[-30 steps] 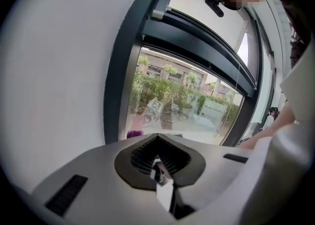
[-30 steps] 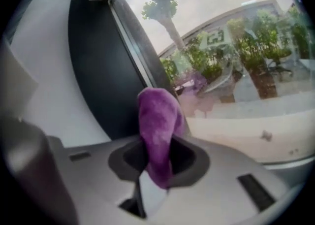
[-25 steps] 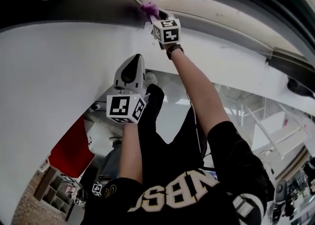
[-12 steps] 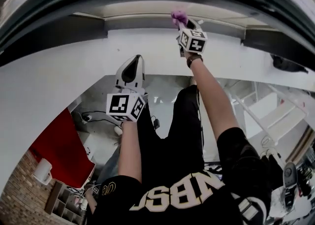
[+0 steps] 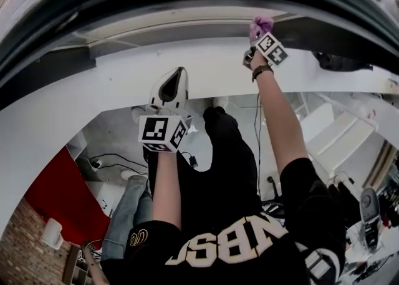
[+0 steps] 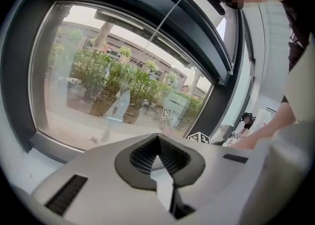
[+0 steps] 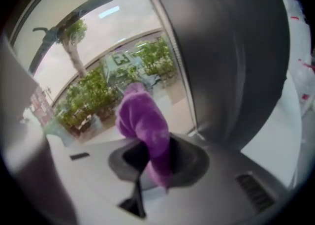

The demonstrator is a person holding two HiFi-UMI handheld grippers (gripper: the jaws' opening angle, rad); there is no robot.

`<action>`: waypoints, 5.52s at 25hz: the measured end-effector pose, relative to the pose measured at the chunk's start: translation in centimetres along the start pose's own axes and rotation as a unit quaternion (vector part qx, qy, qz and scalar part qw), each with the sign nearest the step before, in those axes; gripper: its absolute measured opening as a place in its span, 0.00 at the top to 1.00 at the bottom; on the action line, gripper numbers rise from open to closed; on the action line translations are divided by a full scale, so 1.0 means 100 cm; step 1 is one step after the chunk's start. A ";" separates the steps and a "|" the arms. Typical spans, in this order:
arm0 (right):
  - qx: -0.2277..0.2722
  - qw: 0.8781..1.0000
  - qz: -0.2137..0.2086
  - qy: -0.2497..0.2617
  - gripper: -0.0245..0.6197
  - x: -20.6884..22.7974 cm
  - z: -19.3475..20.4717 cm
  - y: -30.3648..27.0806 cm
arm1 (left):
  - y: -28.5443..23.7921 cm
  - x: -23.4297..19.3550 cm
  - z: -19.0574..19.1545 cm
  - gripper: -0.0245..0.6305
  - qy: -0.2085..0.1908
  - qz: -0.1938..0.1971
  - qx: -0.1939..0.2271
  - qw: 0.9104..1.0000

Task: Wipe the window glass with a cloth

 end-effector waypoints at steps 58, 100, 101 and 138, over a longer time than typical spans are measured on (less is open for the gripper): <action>-0.138 0.962 -0.044 0.231 0.82 -0.123 0.181 -0.059 | 0.077 -0.124 0.018 0.93 -0.025 -0.033 -0.006 0.999; 0.134 0.932 -0.278 0.191 0.83 -0.266 -0.012 0.487 | 0.211 0.070 -0.207 0.93 -0.077 0.005 0.168 0.983; 0.149 0.926 -0.285 0.199 0.83 -0.278 -0.009 0.500 | 0.223 0.069 -0.211 0.93 -0.087 0.006 0.173 0.981; 0.239 0.870 -0.325 0.285 0.83 -0.256 -0.070 0.580 | 0.210 0.190 -0.233 0.93 -0.191 -0.010 0.185 0.964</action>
Point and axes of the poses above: the fingertips, and each gripper's own axes: y backward along the fingers, x to its right, z out of its underside, the point moved 3 cm from there along y, backward along the fingers, and after that the axes turned 9 degrees about -y, right-handed, at the moved point
